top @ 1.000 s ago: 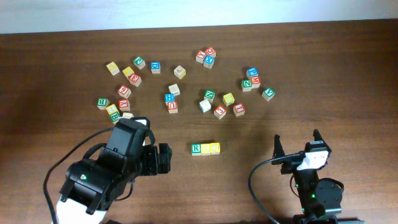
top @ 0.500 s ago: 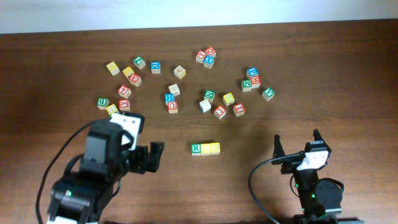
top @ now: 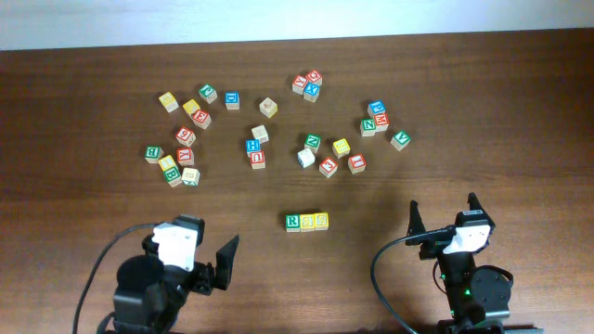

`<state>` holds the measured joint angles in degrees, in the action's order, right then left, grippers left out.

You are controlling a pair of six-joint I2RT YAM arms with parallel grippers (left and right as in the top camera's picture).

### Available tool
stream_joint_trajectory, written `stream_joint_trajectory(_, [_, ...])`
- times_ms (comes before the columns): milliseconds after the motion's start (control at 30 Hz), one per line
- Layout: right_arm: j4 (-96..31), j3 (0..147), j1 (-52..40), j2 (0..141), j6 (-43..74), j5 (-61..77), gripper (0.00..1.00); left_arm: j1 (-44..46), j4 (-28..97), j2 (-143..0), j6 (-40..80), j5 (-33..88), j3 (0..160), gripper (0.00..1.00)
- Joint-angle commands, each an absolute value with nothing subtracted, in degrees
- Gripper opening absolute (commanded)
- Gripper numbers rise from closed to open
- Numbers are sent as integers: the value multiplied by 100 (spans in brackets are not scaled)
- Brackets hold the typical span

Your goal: Spell out RSS

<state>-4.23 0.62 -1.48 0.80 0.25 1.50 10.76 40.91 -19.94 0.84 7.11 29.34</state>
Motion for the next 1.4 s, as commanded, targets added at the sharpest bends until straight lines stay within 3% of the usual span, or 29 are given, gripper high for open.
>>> stream_joint_trajectory(0, [-454, 32, -110, 21, 91, 121, 98, 919, 4051, -1599, -32, 770, 2633, 99])
stream_joint_trajectory(967, [-454, 32, -110, 21, 91, 121, 98, 515, -718, -25, -373, 753, 60, 99])
stream_joint_trajectory(1200, [-454, 32, -110, 21, 91, 121, 98, 491, -814, -25, -327, 401, 47, 99])
stream_joint_trajectory(1367, [-454, 32, -110, 21, 91, 121, 98, 493, -233, -25, 25, 165, 47, 99])
